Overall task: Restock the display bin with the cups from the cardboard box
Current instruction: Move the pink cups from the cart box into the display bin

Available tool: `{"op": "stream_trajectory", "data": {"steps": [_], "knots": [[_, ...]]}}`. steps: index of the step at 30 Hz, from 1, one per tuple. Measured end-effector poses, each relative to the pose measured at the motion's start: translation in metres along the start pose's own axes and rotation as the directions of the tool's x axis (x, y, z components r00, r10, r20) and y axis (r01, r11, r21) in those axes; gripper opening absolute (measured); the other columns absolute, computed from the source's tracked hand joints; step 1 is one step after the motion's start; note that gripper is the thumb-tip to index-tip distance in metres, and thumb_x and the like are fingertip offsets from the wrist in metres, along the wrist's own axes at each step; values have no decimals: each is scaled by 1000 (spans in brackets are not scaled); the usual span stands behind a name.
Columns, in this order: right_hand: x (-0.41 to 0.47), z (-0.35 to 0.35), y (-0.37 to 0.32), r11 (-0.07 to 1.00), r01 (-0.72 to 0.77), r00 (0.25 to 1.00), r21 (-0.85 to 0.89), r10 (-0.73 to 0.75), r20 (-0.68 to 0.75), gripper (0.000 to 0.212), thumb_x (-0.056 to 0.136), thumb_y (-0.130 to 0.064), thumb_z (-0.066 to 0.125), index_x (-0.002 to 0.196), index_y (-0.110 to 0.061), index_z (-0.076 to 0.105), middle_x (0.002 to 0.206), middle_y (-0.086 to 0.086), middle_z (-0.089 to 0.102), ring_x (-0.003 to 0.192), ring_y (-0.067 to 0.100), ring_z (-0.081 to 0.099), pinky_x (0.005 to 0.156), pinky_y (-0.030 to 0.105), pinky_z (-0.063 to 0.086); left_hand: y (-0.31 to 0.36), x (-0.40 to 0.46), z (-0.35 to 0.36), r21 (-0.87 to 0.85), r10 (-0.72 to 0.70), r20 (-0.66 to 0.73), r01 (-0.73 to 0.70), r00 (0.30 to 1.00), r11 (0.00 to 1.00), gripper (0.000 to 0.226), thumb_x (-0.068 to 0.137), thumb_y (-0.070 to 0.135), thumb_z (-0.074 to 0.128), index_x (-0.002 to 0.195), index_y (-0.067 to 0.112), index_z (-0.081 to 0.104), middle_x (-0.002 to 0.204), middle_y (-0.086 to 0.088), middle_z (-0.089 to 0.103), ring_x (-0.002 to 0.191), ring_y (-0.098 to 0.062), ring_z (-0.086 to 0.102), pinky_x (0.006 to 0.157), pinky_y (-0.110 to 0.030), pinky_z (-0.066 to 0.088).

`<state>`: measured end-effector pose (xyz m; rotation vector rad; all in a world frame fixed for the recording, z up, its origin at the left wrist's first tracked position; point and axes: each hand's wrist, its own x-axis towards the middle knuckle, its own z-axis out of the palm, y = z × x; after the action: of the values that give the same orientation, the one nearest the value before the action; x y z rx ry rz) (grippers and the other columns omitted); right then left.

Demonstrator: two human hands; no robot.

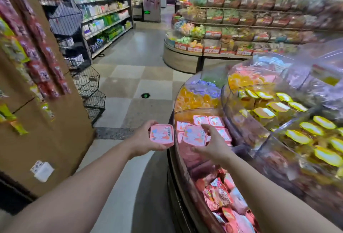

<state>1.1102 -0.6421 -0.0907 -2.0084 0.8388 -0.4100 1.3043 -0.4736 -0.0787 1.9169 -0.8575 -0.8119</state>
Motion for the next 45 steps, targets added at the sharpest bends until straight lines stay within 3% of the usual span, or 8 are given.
{"op": "stream_trajectory", "data": {"steps": [5,9,12,19,25,33,41,45], "knots": [[41,-6,2,999,-18,996,-38,15,-85,92,65,-17,87,142,-19,38,125,-6,49,112,6,47,83,7,32,4,74,-7,35,26,147,-31,989,999,95,62,4,87,139,18,33,112,2,63,93,-6,64,64,-9,49],[76,-11,9,999,-47,987,-19,43,-154,88,59,-18,90,135,-18,45,124,-4,55,113,13,57,96,31,48,10,122,-9,46,32,211,-42,977,998,92,63,-5,83,138,17,35,109,1,64,94,-13,65,81,-26,55],[92,-14,8,998,-69,981,-2,67,-184,86,60,-14,89,133,-19,45,119,-5,55,101,12,61,82,21,46,17,155,-14,69,65,289,-89,955,994,90,63,-3,84,135,20,36,109,0,64,94,-13,65,84,-28,54],[121,-24,20,981,-192,933,5,185,-307,78,63,-8,87,127,-19,43,112,-5,57,92,5,60,75,10,44,23,239,-11,355,128,479,-325,868,877,103,42,46,81,131,28,31,115,1,59,98,-15,62,90,-38,53],[142,-1,25,907,-421,820,18,389,-420,80,62,-10,82,128,-15,37,121,8,54,99,13,56,76,16,41,26,309,2,461,335,713,-772,616,438,97,36,77,59,120,26,55,110,6,58,103,-16,52,87,-28,39],[134,53,-16,775,-632,637,10,527,-563,86,65,-20,87,138,-13,42,135,2,49,127,16,46,90,7,26,7,352,25,203,388,895,-975,222,89,92,49,82,52,129,36,50,120,6,59,116,-22,49,102,-41,30],[119,70,-46,607,-788,492,-106,516,-701,114,37,-77,44,139,-28,45,131,3,49,124,22,40,104,29,26,3,366,37,33,357,934,-995,-2,-93,88,55,81,59,131,37,47,127,12,54,130,-22,33,115,-52,3],[118,84,-45,547,-820,495,-166,533,-686,107,47,-77,60,142,-32,41,134,1,48,125,23,41,105,31,27,8,373,35,-23,323,943,-986,-77,-167,85,57,78,62,129,35,51,130,12,54,133,-22,33,113,-47,9]]}}
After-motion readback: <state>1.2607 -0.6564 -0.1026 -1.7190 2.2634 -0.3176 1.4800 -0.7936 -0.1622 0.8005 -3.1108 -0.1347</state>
